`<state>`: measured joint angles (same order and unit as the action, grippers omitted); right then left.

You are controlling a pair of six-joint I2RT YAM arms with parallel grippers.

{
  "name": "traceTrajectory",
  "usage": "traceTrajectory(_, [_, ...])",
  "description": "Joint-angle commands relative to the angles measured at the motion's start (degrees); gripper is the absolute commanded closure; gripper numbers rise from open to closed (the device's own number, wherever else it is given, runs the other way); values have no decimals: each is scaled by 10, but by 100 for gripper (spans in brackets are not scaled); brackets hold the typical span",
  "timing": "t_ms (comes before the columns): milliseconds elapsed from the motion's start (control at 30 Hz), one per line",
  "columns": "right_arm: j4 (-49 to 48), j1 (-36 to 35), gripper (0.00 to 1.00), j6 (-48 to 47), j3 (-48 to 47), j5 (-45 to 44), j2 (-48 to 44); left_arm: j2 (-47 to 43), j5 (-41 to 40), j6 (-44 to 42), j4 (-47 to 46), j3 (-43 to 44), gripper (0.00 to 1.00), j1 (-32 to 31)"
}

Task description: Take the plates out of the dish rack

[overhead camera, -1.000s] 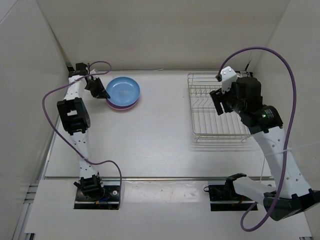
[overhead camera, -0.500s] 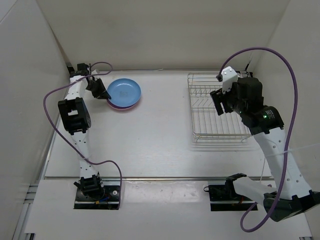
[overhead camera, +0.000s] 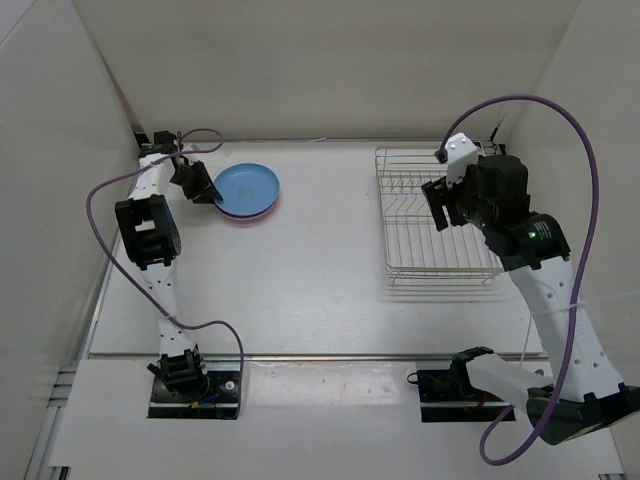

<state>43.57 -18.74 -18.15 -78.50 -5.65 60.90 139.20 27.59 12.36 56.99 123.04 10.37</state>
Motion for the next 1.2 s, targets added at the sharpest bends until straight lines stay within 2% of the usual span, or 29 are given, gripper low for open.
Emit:
traceTrajectory(0, [-2, 3, 23, 7, 0, 15, -13, -14, 11, -11, 1, -3, 56, 3])
traceTrajectory(100, [-2, 3, 23, 7, 0, 15, -13, -14, 18, -11, 1, -3, 43, 3])
traceTrajectory(200, [-2, 8, 23, 7, 5, 20, -18, -25, 28, -18, 1, -3, 43, 3])
traceTrajectory(233, [-2, 8, 23, 7, 12, 20, -18, -25, 28, -23, 7, -3, 38, 3])
traceTrajectory(300, [-10, 13, 21, 7, 18, 20, -18, -46, 34, -31, 14, -3, 17, 3])
traceTrajectory(333, [-10, 13, 21, 7, 26, 14, -18, -52, 29, -38, 14, -3, 0, 3])
traceTrajectory(567, [-23, 24, 21, 14, 33, 13, -18, -92, 7, -55, 35, 17, 0, 8])
traceTrajectory(833, [-17, 29, 21, 19, 22, 19, -18, -88, 47, -48, 40, 39, 0, 13])
traceTrajectory(1167, [-7, 29, 20, 19, 6, 32, -24, -82, 8, -54, 52, 4, 0, 13])
